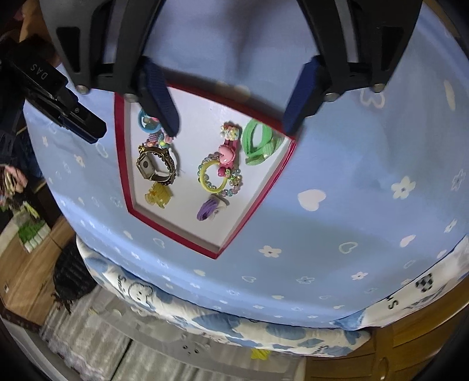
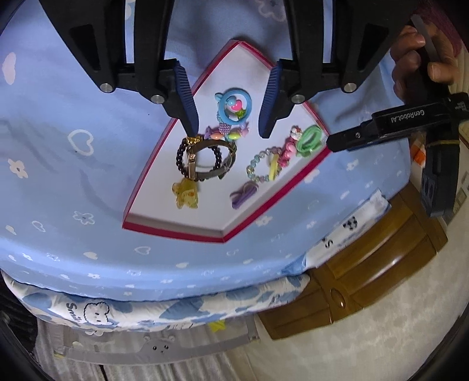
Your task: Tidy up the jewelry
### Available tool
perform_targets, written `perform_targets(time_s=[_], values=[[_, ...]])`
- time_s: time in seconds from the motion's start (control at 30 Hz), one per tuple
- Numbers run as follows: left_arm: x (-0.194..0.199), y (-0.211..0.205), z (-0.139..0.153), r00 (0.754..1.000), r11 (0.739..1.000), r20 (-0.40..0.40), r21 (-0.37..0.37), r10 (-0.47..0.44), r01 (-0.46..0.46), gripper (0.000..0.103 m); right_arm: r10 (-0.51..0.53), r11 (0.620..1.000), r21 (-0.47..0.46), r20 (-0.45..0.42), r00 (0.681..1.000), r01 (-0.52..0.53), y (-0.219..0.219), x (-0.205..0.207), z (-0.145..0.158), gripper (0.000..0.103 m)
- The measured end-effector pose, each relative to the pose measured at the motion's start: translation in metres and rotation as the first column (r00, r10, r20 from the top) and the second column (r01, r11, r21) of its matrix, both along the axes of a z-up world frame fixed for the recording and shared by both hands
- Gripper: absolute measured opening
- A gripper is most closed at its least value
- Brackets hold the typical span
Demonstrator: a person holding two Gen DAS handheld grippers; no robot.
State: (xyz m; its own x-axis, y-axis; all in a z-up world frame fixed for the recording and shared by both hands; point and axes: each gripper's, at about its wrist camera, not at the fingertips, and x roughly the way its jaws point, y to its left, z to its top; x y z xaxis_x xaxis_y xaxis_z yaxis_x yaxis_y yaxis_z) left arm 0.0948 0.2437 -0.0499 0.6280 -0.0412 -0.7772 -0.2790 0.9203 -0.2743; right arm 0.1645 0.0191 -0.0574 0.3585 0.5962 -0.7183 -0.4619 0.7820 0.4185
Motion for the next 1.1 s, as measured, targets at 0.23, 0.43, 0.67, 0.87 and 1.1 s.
perform_targets(time_s=[0.23, 0.43, 0.67, 0.87, 1.1], values=[[-0.031, -0.010, 0.008, 0.999, 0.999, 0.032, 0.007, 0.043, -0.044, 0.086, -0.034, 0.996, 0.079, 0.028, 0.999, 0.031, -0.018, -0.019, 0.011, 0.069], [-0.059, -0.028, 0.026, 0.996, 0.994, 0.067, 0.091, 0.057, -0.063, 0.092, -0.067, 0.992, 0.114, 0.103, 0.992, 0.055, -0.035, -0.044, 0.030, 0.081], [-0.089, -0.043, 0.045, 0.995, 0.984, 0.087, 0.160, 0.058, -0.071, 0.096, -0.064, 0.995, 0.088, 0.167, 0.984, 0.050, -0.044, -0.060, 0.053, 0.088], [-0.109, -0.062, 0.066, 0.991, 0.962, 0.126, 0.261, 0.053, -0.085, 0.100, -0.059, 0.998, 0.002, 0.198, 0.978, 0.060, -0.051, -0.073, 0.066, 0.089], [-0.133, -0.102, 0.081, 0.985, 0.913, 0.169, 0.397, 0.025, -0.092, 0.102, -0.085, 0.996, -0.018, 0.258, 0.962, 0.093, -0.064, -0.086, 0.096, 0.101]])
